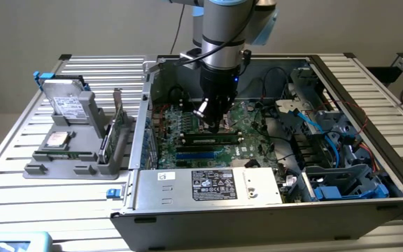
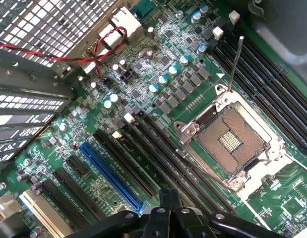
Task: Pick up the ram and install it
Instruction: 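Press down the ram until it locks into place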
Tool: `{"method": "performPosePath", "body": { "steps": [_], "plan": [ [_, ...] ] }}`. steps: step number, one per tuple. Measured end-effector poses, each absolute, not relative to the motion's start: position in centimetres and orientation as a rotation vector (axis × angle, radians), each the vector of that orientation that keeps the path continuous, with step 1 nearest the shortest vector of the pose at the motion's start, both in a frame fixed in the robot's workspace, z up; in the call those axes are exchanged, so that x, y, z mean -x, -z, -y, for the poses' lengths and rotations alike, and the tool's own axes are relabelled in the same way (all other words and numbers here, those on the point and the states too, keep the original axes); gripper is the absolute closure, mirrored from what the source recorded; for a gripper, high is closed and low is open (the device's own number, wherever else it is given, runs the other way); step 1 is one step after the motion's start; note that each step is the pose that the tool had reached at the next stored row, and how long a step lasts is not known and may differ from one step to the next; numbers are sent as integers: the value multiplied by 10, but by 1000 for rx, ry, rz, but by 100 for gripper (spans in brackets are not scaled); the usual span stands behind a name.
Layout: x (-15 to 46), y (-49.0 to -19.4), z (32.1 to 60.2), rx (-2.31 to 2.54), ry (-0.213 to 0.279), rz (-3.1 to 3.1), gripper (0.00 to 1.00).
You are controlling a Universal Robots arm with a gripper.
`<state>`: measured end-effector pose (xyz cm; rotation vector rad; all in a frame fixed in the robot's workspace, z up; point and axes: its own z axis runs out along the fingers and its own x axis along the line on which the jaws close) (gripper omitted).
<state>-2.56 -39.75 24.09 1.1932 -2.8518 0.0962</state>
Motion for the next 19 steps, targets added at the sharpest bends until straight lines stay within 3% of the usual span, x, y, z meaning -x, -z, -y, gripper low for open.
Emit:
{"method": "performPosePath", "body": {
  "steps": [19],
  "plan": [
    [26,-241,397,-912,-103,2962,89]
  ]
}}
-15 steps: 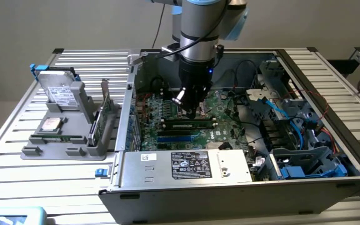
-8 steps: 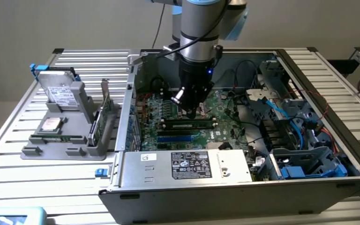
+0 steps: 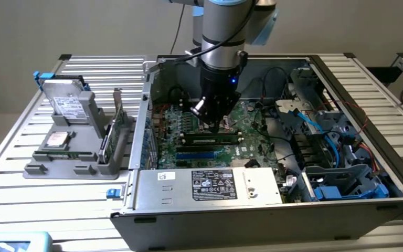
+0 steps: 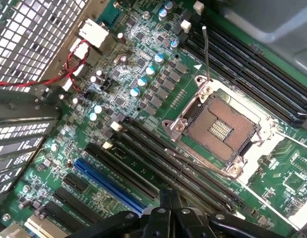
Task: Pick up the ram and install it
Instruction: 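Press down the ram until it locks into place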
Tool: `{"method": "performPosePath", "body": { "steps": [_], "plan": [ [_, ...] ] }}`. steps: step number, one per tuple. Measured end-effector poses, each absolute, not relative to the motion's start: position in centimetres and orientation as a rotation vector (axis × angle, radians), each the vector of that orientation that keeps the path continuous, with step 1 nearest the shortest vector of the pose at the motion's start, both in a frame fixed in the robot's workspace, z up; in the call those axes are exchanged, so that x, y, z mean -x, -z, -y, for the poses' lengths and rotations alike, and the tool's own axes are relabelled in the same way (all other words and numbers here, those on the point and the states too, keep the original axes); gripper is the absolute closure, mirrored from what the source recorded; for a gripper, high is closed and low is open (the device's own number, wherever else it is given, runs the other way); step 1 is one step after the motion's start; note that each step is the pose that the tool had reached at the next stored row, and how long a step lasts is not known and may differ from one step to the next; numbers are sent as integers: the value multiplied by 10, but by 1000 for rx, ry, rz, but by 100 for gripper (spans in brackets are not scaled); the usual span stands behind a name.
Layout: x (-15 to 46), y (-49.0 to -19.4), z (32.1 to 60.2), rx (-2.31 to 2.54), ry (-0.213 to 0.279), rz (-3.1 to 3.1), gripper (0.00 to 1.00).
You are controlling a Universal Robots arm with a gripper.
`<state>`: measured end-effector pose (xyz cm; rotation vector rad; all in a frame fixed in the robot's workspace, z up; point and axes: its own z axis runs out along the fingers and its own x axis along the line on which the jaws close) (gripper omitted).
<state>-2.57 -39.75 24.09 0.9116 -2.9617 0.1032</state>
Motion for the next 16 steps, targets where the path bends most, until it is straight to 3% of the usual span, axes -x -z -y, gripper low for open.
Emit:
{"method": "performPosePath", "body": {
  "steps": [16],
  "plan": [
    [26,-241,398,-642,-98,3027,89]
  ]
}}
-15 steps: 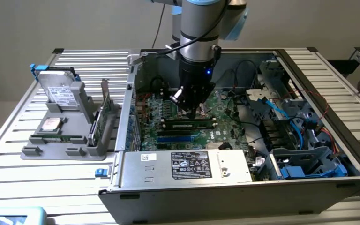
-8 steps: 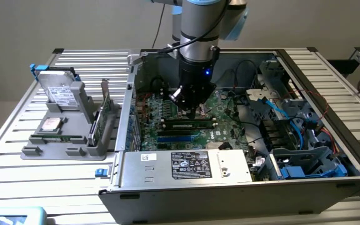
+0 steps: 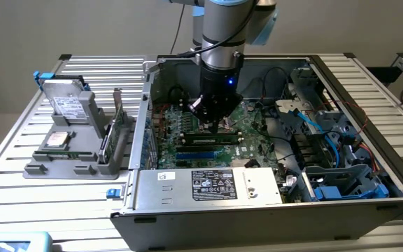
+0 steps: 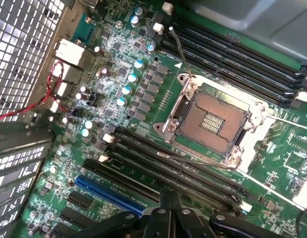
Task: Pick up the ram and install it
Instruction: 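Press down the ram until it locks into place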
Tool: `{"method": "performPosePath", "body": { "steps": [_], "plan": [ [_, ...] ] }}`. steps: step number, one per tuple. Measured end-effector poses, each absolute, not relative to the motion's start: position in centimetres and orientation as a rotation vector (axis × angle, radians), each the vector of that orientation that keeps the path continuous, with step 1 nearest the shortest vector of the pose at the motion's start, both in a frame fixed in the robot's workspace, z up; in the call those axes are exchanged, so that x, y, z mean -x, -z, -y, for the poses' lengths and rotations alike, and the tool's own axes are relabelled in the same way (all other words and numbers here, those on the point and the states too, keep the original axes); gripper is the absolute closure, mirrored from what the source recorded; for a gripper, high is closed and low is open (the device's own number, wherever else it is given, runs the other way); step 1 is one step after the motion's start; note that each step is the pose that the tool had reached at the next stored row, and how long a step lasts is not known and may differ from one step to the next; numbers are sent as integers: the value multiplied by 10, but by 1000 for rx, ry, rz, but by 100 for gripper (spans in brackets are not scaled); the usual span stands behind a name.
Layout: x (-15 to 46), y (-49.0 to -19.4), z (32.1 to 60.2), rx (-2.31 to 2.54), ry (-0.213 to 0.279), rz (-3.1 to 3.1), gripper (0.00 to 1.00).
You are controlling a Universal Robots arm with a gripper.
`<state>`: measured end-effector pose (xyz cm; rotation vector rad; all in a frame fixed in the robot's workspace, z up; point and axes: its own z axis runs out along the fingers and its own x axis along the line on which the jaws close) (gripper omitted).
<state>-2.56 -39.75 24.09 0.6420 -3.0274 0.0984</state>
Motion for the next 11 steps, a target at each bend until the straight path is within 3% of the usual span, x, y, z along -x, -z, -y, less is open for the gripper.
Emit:
{"method": "performPosePath", "body": {
  "steps": [11],
  "plan": [
    [26,-243,398,-507,-103,3049,89]
  ]
}}
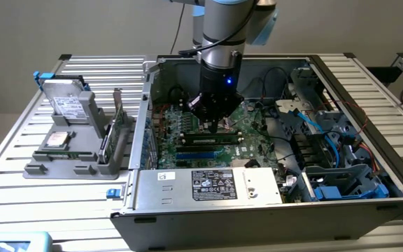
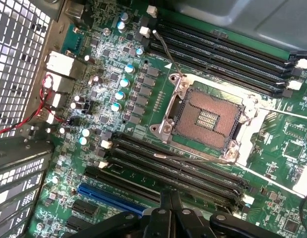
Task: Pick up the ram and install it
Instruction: 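Press down the ram until it locks into place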
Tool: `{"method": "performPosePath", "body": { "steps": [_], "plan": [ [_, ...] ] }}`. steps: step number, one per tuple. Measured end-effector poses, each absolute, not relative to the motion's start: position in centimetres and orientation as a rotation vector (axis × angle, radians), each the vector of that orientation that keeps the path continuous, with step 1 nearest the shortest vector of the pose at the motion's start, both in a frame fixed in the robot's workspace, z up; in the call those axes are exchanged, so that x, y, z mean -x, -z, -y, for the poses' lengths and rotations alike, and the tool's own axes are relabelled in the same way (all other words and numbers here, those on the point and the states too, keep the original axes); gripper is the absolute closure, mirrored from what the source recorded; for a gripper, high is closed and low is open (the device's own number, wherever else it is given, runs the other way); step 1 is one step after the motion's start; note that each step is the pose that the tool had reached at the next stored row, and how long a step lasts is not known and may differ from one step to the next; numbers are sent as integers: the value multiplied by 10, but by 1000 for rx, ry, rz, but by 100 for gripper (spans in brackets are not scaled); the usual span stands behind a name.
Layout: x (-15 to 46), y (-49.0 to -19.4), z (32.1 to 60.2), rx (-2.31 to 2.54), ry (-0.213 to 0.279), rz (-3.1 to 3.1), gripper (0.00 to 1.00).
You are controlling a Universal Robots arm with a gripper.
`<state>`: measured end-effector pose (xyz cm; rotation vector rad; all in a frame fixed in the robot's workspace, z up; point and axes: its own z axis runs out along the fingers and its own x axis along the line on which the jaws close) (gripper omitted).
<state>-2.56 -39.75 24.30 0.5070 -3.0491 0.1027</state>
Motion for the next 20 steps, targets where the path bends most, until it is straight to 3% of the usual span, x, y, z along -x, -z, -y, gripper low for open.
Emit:
{"method": "performPosePath", "body": {
  "steps": [20],
  "plan": [
    [26,-244,398,-299,-121,3093,89]
  ]
}}
